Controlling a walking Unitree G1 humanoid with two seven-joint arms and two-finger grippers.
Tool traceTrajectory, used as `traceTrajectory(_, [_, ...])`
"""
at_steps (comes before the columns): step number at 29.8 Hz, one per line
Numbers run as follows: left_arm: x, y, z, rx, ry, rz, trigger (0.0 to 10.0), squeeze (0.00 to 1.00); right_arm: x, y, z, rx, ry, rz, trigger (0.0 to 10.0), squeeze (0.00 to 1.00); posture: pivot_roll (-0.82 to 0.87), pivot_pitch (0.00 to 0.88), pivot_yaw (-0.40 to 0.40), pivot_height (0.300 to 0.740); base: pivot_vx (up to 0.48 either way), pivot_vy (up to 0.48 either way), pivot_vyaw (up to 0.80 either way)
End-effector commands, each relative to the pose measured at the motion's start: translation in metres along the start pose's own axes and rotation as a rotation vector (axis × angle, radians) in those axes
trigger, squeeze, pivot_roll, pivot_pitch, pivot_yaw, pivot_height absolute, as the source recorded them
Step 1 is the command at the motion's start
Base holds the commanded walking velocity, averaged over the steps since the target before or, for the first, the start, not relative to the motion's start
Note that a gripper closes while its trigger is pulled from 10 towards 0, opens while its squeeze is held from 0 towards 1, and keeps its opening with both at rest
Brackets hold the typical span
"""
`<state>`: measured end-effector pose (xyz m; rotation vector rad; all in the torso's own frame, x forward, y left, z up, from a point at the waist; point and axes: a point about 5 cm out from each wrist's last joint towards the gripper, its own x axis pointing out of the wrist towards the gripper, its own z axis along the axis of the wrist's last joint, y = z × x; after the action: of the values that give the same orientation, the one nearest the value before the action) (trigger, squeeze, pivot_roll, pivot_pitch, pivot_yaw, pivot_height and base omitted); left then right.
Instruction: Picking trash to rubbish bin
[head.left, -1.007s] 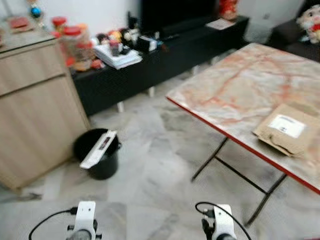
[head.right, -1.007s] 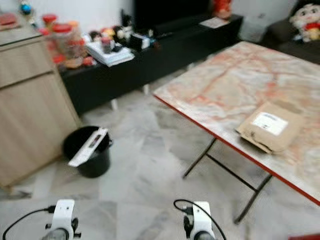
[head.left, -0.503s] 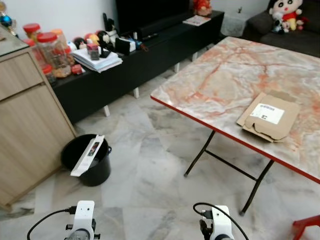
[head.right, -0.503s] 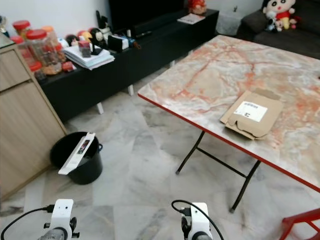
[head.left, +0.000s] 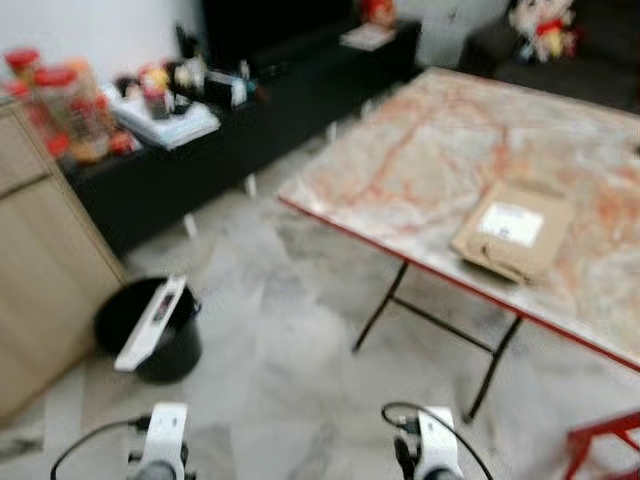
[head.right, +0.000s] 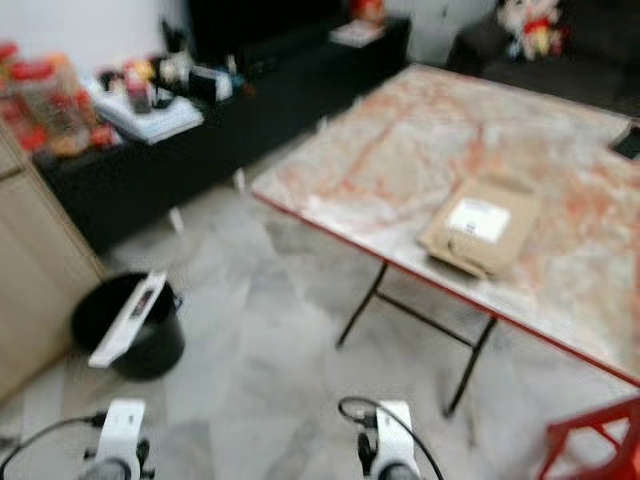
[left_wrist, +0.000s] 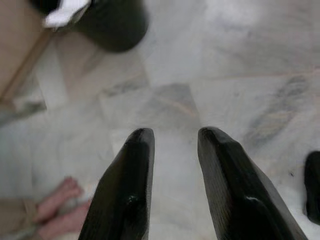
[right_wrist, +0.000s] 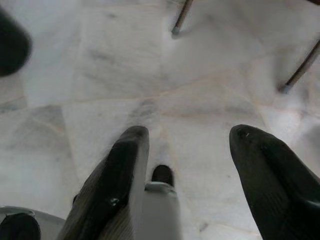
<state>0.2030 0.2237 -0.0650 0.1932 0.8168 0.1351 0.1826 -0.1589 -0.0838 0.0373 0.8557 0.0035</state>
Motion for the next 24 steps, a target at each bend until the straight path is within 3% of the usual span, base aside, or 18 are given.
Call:
traceTrajectory(1, [0.000, -0.002, -0.002, 0.036, 0.011, -0.010, 10.0, 0.00, 0.000, -0.003, -0.001, 0.011, 0.006, -0.013, 10.0, 0.00, -0.04, 0.033, 0.008, 0.740, 0.000, -0.480, -0.80])
traceTrajectory(4, [0.000, -0.002, -0.002, 0.007, 0.011, -0.003, 10.0, 0.00, 0.000, -0.002, 0.000, 0.011, 0.005, -0.013, 10.0, 0.00, -0.04, 0.032, 0.009, 0.740, 0.000, -0.480, -0.80])
traceTrajectory(17, [0.000, 0.000, 0.000, 0.001, 0.003, 0.005, 10.0, 0.00, 0.000, -0.001, 0.000, 0.023, 0.001, -0.012, 10.0, 0.00, -0.04, 0.030, 0.011, 0.740, 0.000, 0.000, -0.80])
traceTrajectory(22, [0.000, 0.000, 0.001, 0.006, 0.001, 0.002, 10.0, 0.00, 0.001, 0.000, 0.003, 0.030, -0.017, -0.006, 10.0, 0.00, -0.04, 0.030, 0.014, 0.740, 0.000, 0.000, -0.27])
traceTrajectory(24, [0.001, -0.006, 0.009, 0.047, -0.038, -0.033, 10.0, 0.00, 0.002, 0.002, 0.008, 0.035, -0.037, 0.002, 10.0, 0.00, -0.03, 0.030, 0.010, 0.740, 0.000, 0.000, 0.00])
